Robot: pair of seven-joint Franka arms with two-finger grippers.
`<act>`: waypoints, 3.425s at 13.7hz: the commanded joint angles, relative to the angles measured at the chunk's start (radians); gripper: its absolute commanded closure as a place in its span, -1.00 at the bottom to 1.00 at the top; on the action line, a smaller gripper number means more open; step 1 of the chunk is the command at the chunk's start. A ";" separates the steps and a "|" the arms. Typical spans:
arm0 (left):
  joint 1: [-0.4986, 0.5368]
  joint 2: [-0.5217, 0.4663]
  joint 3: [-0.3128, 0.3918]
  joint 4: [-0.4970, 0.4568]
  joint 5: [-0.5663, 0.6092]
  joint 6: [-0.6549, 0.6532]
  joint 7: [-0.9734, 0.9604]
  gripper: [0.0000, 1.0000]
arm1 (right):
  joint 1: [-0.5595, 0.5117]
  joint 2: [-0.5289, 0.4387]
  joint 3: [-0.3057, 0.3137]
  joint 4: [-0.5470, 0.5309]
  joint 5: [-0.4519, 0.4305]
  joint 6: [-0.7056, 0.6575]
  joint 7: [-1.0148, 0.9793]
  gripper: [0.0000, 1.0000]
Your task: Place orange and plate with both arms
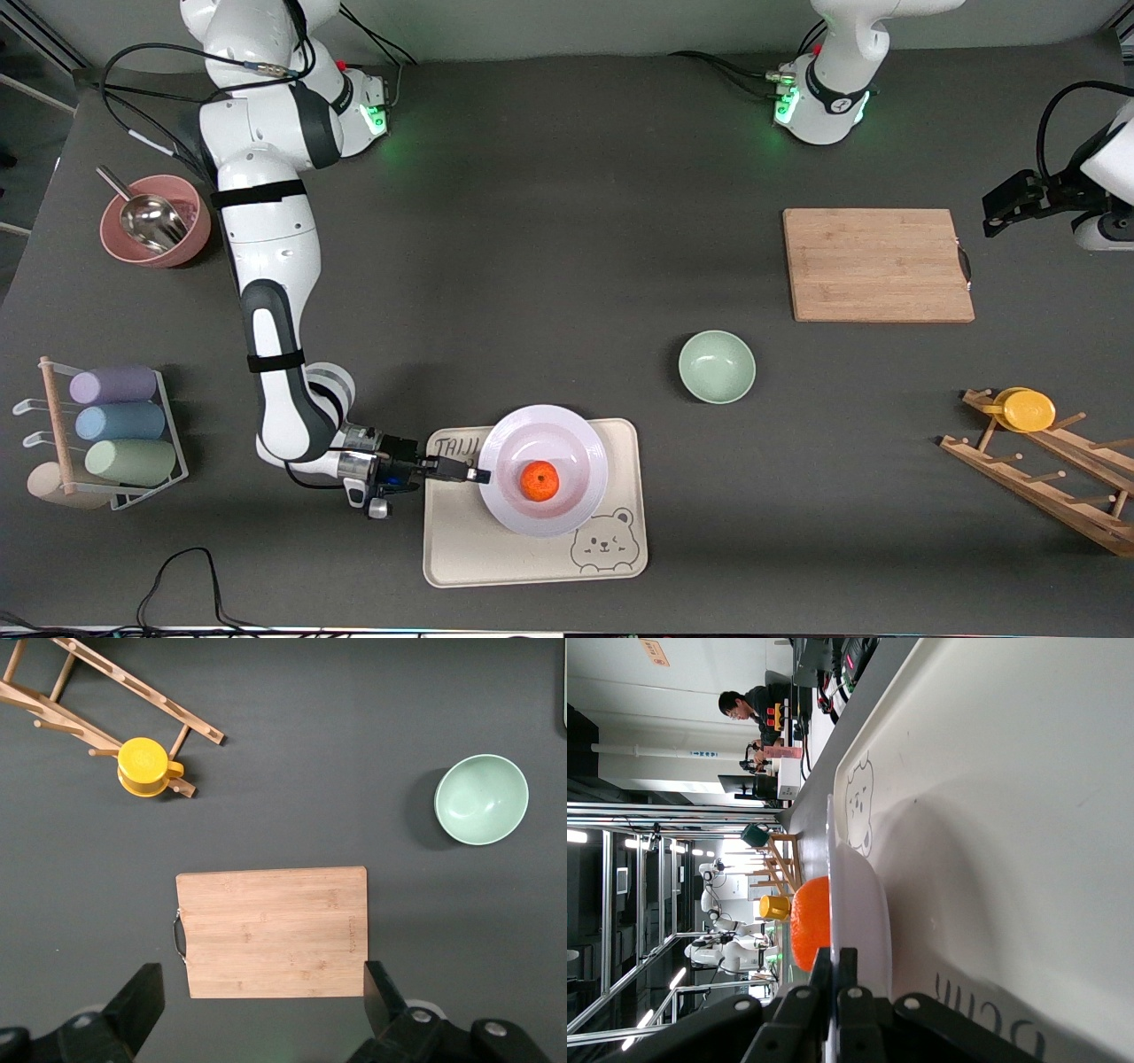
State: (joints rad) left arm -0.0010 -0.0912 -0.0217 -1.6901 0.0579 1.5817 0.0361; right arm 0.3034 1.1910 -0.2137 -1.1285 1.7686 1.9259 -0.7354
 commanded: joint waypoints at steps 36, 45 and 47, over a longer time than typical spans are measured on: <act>0.001 -0.114 0.017 -0.166 0.008 0.081 0.008 -1.00 | -0.233 -0.885 0.011 -0.267 -1.498 -0.492 0.486 -1.00; 0.001 -0.114 0.037 -0.161 -0.003 0.084 0.008 -1.00 | -0.259 -1.113 0.125 -0.439 -1.701 -0.386 0.665 -1.00; 0.001 -0.114 0.040 -0.161 -0.004 0.083 0.008 -1.00 | -0.251 -1.113 0.125 -0.438 -1.742 -0.384 0.686 -1.00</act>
State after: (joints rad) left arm 0.0027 -0.1820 0.0109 -1.8335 0.0565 1.6515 0.0368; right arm 0.0578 0.1062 -0.1084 -1.5290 0.0712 1.5174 -0.0969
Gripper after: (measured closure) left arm 0.000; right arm 0.000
